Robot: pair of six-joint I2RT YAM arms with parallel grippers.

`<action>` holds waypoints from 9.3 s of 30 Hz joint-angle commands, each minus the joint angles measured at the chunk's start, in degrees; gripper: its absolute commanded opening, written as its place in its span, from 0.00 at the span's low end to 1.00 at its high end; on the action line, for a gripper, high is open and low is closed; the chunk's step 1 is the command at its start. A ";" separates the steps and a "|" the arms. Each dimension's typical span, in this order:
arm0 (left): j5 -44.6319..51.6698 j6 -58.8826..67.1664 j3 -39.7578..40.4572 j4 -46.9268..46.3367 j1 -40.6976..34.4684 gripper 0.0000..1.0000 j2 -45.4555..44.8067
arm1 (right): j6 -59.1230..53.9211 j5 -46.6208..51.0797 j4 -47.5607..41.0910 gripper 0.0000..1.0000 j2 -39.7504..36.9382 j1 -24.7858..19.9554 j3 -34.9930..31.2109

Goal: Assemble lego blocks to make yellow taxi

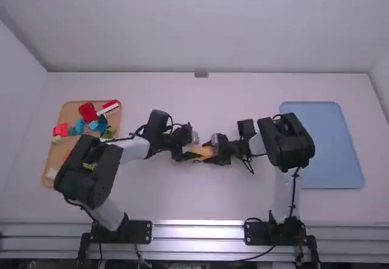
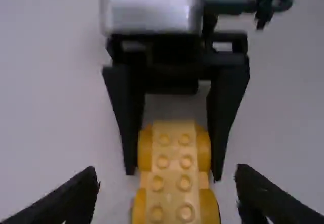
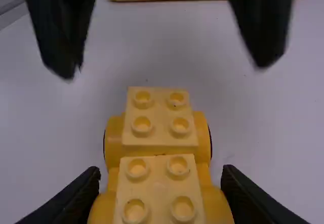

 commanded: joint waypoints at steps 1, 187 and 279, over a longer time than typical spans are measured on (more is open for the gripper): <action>0.28 -0.09 -0.26 -0.87 -0.17 0.10 -1.18 | 0.28 2.49 -0.63 0.41 0.96 0.20 -0.66; -46.14 4.35 44.44 -69.59 62.86 0.68 16.94 | 13.86 6.60 -33.83 0.99 -28.04 1.62 31.67; 7.74 0.26 25.31 -54.90 44.06 0.02 -25.51 | 36.74 -7.23 -8.44 0.99 -19.96 0.26 31.63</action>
